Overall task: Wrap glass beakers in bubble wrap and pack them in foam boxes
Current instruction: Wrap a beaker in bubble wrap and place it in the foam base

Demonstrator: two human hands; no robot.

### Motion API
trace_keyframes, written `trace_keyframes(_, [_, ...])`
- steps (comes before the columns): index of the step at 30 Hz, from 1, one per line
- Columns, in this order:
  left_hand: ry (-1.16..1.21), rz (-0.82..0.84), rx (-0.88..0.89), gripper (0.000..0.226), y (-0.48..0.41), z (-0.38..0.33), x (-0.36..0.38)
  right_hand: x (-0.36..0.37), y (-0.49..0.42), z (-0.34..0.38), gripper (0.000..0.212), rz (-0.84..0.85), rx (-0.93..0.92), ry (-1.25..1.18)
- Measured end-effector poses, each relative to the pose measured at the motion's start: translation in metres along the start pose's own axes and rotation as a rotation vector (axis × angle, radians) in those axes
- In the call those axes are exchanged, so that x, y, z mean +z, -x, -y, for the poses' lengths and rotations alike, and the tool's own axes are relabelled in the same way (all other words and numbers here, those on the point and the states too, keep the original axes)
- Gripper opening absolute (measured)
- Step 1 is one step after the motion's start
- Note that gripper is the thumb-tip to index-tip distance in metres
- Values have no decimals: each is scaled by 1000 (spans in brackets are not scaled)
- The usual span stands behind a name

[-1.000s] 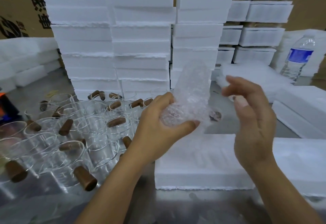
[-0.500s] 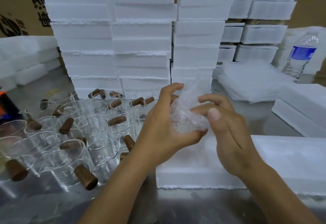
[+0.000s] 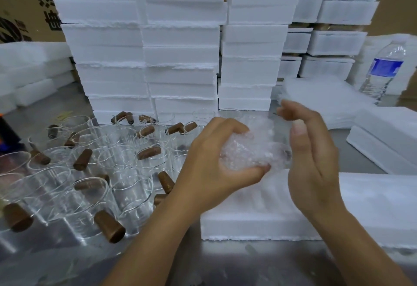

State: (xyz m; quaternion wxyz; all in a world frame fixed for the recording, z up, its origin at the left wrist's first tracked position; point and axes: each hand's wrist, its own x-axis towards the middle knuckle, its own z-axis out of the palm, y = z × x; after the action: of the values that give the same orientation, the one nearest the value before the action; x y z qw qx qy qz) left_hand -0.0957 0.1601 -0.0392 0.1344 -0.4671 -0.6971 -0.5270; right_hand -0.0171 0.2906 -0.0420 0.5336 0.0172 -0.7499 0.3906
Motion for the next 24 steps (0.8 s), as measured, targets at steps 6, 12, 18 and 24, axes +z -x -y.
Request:
trace_keyframes(6, [52, -28, -59, 45, 0, 3, 0, 5, 5, 3, 37, 172, -181, 134])
trace_keyframes(12, [120, 54, -111, 72, 4, 1, -1, 7, 7, -1, 73, 339, -159, 211])
trace_keyframes(18, [88, 75, -86, 71, 5, -2, -2, 9, 10, 2, 59, 282, -101, 175])
trace_keyframes(24, [110, 11, -232, 61, 10, -1, -5, -15, 0, 7, 27, 7, 174, -59])
